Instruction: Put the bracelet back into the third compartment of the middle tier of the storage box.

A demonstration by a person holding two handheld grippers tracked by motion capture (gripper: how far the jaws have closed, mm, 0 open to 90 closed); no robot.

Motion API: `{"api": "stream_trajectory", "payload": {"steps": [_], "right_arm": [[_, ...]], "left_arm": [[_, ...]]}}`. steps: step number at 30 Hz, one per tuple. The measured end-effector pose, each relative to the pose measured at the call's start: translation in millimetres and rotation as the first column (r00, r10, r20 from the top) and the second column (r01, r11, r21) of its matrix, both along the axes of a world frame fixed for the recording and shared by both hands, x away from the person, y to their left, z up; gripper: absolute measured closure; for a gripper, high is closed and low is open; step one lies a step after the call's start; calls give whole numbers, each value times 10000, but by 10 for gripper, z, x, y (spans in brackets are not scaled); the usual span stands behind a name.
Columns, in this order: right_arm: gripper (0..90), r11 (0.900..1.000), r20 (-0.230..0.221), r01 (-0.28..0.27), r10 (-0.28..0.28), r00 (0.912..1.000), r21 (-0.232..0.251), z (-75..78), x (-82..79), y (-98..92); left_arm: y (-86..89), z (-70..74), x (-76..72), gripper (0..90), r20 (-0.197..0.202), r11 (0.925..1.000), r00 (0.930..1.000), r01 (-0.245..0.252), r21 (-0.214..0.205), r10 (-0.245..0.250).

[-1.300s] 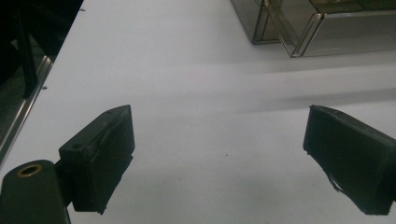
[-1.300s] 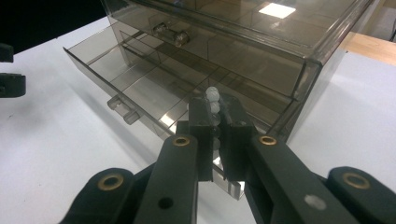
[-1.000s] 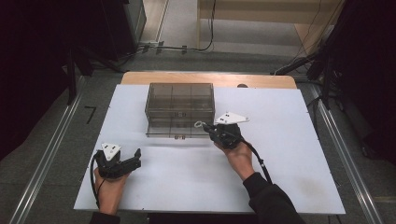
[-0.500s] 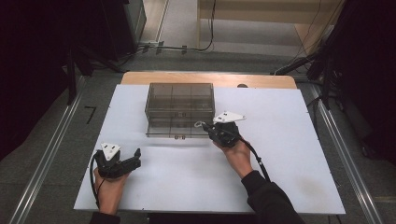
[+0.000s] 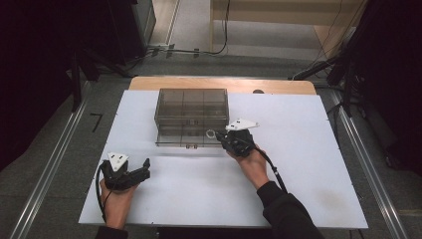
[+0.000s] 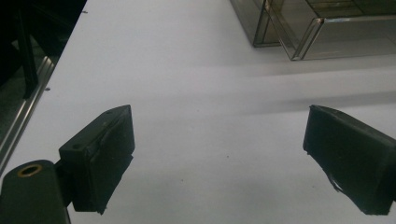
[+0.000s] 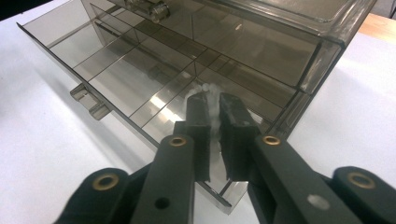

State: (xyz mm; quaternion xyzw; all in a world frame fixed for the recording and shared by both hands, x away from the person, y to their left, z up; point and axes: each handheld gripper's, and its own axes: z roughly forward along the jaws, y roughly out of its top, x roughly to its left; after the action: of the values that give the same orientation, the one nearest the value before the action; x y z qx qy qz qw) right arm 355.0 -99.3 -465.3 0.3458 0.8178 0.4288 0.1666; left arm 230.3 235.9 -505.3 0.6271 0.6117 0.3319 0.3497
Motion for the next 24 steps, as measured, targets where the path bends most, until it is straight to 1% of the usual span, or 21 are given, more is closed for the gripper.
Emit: {"api": "stream_trajectory", "payload": {"steps": [1,2,4,7,10,12,13,14,16,17,19,20,24], "right_arm": [[780,10000,0,0,0,10000,0,0,0,0],[724,9999,-101,31,-30,9999,117,5,3,-5],[722,9999,-144,49,-47,9999,163,12,1,-11],[712,9999,-88,60,-59,9999,154,28,-8,-21],[654,9991,-16,77,-77,10000,422,87,-26,-69],[602,9979,-70,79,-75,9999,641,123,-39,-101],[602,9975,-125,75,-66,9999,709,137,-45,-114],[598,9975,-100,95,-88,9999,697,149,-56,-124],[558,9978,-11,52,-51,10000,666,172,-84,-141],[558,9978,-11,52,-51,10000,666,172,-84,-141],[531,9974,14,39,-41,10000,719,189,-111,-154],[492,9975,93,17,-24,10000,707,195,-135,-169],[477,9979,-5,80,-80,10000,640,194,-160,-204]], "left_arm": [[0,0,0,91,1,10000,10000,-6,-1,6],[1,1,-1,91,7,10000,10000,-11,1,11],[1,1,-1,91,4,10000,10000,-12,8,12],[2,2,-3,91,14,10000,10000,-29,-2,29],[5,2,-5,91,13,10000,10000,-43,0,43],[5,2,-6,91,20,10000,10000,-45,-3,45],[6,4,-7,91,5,10000,10000,-55,5,55],[7,4,-8,91,10,10000,10000,-51,14,51],[6,5,-8,91,18,10000,10000,-63,5,63],[6,4,-7,91,24,10000,10000,-58,3,58],[4,4,-7,91,26,10000,10000,-55,10,55],[2,5,-7,91,19,10000,10000,-52,16,52],[1,7,-9,91,20,10000,10000,-52,18,52]]}}
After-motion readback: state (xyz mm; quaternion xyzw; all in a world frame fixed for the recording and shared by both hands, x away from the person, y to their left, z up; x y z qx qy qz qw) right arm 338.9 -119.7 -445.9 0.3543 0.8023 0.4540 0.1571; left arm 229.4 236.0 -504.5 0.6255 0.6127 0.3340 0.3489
